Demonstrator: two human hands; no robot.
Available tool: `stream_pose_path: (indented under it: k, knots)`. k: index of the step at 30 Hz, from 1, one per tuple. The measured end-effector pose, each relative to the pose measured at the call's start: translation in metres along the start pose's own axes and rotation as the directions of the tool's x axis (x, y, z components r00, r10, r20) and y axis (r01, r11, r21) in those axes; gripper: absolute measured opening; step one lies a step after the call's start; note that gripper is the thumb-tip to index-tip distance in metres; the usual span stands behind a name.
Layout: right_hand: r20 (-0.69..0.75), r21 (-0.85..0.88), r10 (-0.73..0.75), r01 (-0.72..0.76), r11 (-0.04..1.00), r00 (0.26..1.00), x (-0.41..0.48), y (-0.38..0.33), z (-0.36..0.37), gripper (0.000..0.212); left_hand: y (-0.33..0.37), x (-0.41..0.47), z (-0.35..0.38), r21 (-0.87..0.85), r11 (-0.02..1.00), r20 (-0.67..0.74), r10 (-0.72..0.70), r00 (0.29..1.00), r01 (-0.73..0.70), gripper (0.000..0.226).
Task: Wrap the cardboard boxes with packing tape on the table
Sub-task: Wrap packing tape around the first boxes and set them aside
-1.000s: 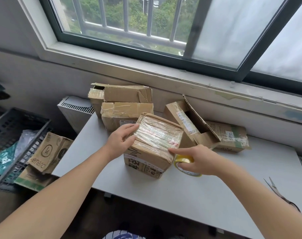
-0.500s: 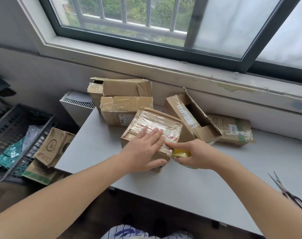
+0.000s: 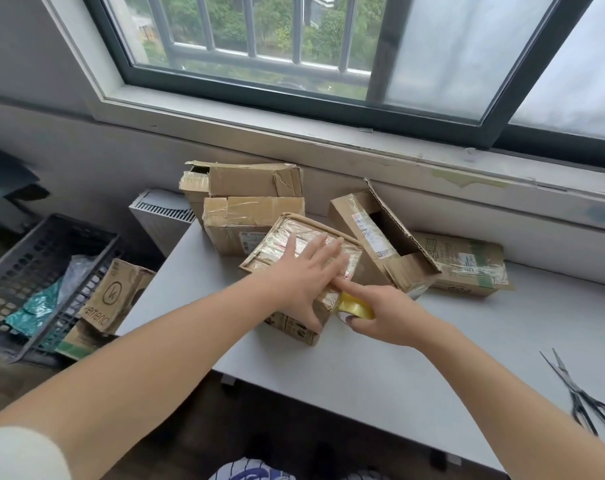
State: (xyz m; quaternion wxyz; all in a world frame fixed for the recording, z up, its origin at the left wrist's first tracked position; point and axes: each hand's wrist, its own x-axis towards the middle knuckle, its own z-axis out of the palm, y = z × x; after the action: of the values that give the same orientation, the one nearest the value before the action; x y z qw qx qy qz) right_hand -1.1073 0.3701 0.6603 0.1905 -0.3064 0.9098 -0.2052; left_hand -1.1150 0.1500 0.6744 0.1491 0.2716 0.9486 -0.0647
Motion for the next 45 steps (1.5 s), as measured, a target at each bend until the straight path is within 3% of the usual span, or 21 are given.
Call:
stream_pose_path:
  k: [6,10,13,18,22,25,28,31,35,39,42,45]
  knots:
    - [0.013,-0.003,0.057,-0.056,0.998,0.998,-0.006,-0.004,0.002,0.075,0.000,0.026,-0.016,-0.011,0.993,0.063,0.114,0.991,-0.113,0.142]
    - [0.020,-0.013,0.065,-0.064,0.998,0.998,-0.005,-0.011,0.002,0.071,0.001,0.033,-0.025,0.193,0.964,0.097,0.169,0.981,-0.185,0.139]
    - [0.049,0.014,0.090,-0.091,0.996,0.995,-0.006,-0.011,-0.001,0.071,0.008,0.039,-0.039,0.236,0.944,0.141,0.201,0.969,-0.230,0.134]
    - [0.007,0.161,0.098,-0.098,0.982,0.995,-0.017,-0.011,-0.017,0.074,0.000,0.034,-0.044,-0.027,0.978,0.096,0.210,0.973,-0.208,0.092]
    - [-0.202,0.351,0.087,-0.011,0.936,0.975,-0.024,-0.020,-0.047,0.067,-0.025,0.014,-0.053,-0.264,0.955,0.032,0.147,0.989,-0.134,0.094]
    - [-0.335,0.381,0.047,0.089,0.920,0.941,-0.017,-0.038,-0.069,0.063,-0.042,-0.012,-0.039,-0.602,0.791,-0.113,0.053,0.992,-0.110,0.093]
    - [-0.300,0.330,-0.042,0.145,0.933,0.953,0.001,-0.061,-0.064,0.059,-0.052,-0.038,-0.002,-0.702,0.699,-0.202,-0.012,0.979,-0.136,0.093]
    - [-0.231,0.335,-0.085,0.162,0.928,0.969,0.028,-0.082,-0.040,0.056,-0.064,-0.059,0.035,-0.743,0.665,-0.193,-0.103,0.976,-0.077,0.104]
    - [-0.090,0.136,-0.203,0.214,0.967,0.975,0.062,-0.110,-0.009,0.060,-0.082,-0.088,0.078,-0.771,0.636,-0.115,-0.158,0.981,0.012,0.105]
    - [0.043,0.052,-0.245,0.243,0.969,0.968,0.077,-0.125,0.019,0.057,-0.070,-0.102,0.112,-0.897,0.439,-0.051,-0.198,0.979,0.042,0.084]
    - [0.050,0.024,-0.257,0.256,0.966,0.965,0.080,-0.124,0.025,0.061,-0.053,-0.094,0.126,-0.963,0.271,-0.075,-0.304,0.950,0.010,0.096]
    - [0.059,-0.044,-0.248,0.250,0.967,0.967,0.078,-0.120,0.027,0.066,-0.038,-0.086,0.132,-0.990,0.130,0.011,-0.340,0.940,0.058,0.107]
